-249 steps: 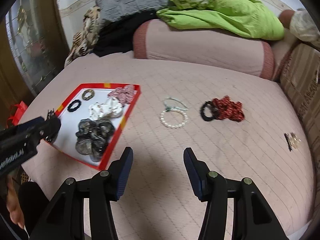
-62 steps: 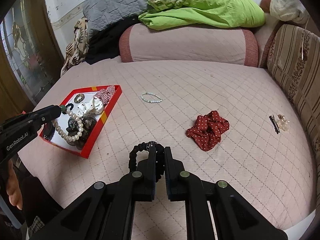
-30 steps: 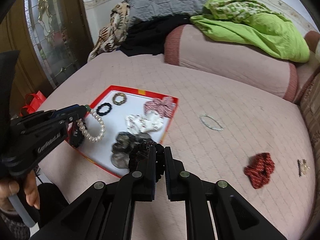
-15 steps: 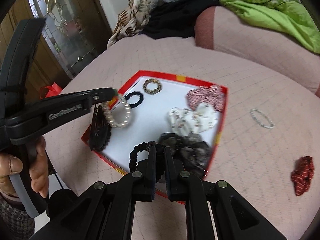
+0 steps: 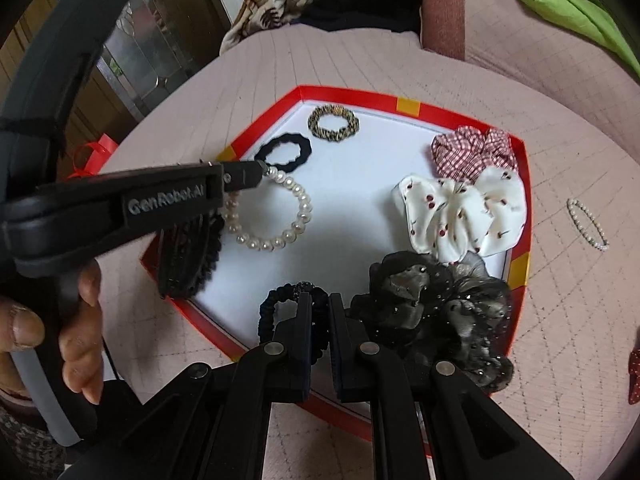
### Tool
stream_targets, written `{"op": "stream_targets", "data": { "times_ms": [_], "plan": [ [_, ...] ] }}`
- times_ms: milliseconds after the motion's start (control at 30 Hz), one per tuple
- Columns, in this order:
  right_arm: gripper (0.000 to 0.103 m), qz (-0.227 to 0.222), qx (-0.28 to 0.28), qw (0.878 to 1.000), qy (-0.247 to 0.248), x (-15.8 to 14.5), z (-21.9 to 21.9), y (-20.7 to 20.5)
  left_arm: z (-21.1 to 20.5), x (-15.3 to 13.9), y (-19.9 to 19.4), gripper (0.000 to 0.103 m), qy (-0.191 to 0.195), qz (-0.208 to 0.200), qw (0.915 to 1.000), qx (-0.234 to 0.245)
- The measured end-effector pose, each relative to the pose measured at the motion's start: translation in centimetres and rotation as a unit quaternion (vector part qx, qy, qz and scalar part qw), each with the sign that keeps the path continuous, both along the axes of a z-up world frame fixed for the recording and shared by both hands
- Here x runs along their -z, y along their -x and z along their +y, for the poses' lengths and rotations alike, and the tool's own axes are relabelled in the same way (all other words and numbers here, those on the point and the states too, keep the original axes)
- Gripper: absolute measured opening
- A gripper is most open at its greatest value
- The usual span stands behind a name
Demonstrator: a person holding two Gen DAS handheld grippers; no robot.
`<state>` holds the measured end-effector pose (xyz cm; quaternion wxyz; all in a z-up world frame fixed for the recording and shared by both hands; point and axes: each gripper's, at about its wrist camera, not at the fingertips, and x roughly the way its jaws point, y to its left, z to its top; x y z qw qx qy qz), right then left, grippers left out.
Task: Organize jewelry
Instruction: 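Carry both bracelets over the tray and open both tools to release them, then move both tools back toward the red scrunchie and light-blue bracelet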
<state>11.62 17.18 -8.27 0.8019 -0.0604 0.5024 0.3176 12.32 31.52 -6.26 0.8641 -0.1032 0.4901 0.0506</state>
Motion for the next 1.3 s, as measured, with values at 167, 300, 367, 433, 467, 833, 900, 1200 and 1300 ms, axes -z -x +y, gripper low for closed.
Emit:
{"op": "stream_targets", "data": {
  "times_ms": [167,300,367,433,467,833,900,1200,1300],
  "plan": [
    [0.01,0.002,-0.004,1.0,0.005,0.7,0.2,0.1,-0.2,0.6,-0.4,0.009,-0.004,0.004,1.0,-0.003],
    [0.017,-0.003,-0.01,1.0,0.007,0.5,0.3,0.5,-0.1,0.2,-0.2,0.009,-0.004,-0.003,0.9999,-0.01],
    [0.027,-0.006,-0.011,1.0,0.004,0.4,0.4,0.6,-0.1,-0.4,0.2,0.01,0.0,-0.01,0.9998,-0.015],
    [0.033,-0.009,-0.012,1.0,0.0,0.0,0.2,0.9,0.0,-1.0,0.6,0.012,0.001,-0.016,0.9997,-0.019],
    [0.033,-0.012,-0.013,1.0,0.0,-0.1,0.2,1.1,0.0,-1.4,0.8,0.016,0.002,-0.019,0.9996,-0.023],
    [0.042,-0.048,-0.015,0.999,0.002,-2.8,-2.8,3.6,-2.5,-5.7,5.4,0.034,-0.041,-0.064,0.9959,-0.048],
    [0.042,-0.052,-0.011,0.999,0.003,-3.1,-3.8,3.8,-3.4,-6.3,6.3,0.037,-0.055,-0.07,0.9947,-0.052],
    [0.048,-0.075,0.03,0.996,0.038,-3.3,-10.9,5.3,-8.2,-7.7,9.3,0.045,-0.071,-0.081,0.9927,-0.055],
    [0.048,-0.071,0.053,0.995,0.038,-3.2,-13.1,5.5,-10.2,-7.9,9.8,0.045,-0.073,-0.083,0.9927,-0.048]
  ]
}}
